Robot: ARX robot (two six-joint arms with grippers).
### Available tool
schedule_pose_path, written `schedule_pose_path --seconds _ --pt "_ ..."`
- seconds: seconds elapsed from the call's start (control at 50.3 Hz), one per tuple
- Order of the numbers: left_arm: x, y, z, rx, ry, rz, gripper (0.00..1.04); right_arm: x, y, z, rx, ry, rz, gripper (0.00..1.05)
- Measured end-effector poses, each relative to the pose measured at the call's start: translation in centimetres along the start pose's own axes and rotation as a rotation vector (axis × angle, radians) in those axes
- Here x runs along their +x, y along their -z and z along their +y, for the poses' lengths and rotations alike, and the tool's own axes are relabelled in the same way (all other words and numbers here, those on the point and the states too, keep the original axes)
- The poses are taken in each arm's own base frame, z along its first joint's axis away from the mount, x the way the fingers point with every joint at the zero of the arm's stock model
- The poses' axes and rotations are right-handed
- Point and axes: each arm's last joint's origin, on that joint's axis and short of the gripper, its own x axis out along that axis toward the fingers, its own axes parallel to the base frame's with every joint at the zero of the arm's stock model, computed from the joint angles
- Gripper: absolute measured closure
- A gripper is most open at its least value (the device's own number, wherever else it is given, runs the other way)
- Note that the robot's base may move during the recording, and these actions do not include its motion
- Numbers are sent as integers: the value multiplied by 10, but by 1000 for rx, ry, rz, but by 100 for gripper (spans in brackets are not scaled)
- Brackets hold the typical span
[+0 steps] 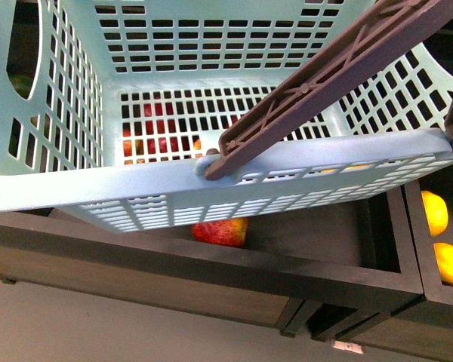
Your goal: Pick lemon and mango into basket
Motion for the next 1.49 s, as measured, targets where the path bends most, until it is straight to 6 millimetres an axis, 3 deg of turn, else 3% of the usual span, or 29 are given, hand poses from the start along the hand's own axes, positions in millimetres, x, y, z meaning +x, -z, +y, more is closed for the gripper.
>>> schedule_pose_path --seconds 0.338,0.497,0.796,0.836,1.492 --pt "0 0 0 0 -1 -1 100 -20 12 0 -1 0 0 102" --pt "0 0 0 0 -2 -2 100 -22 13 0 0 0 -6 78" --pt "1 2 -2 5 3 5 100 -22 13 0 0 4 -6 12" --pt "2 4 -3 9 8 13 100 -22 13 0 0 4 -6 7" --pt "0 0 -1 0 5 4 100 -22 14 0 0 -1 -4 9"
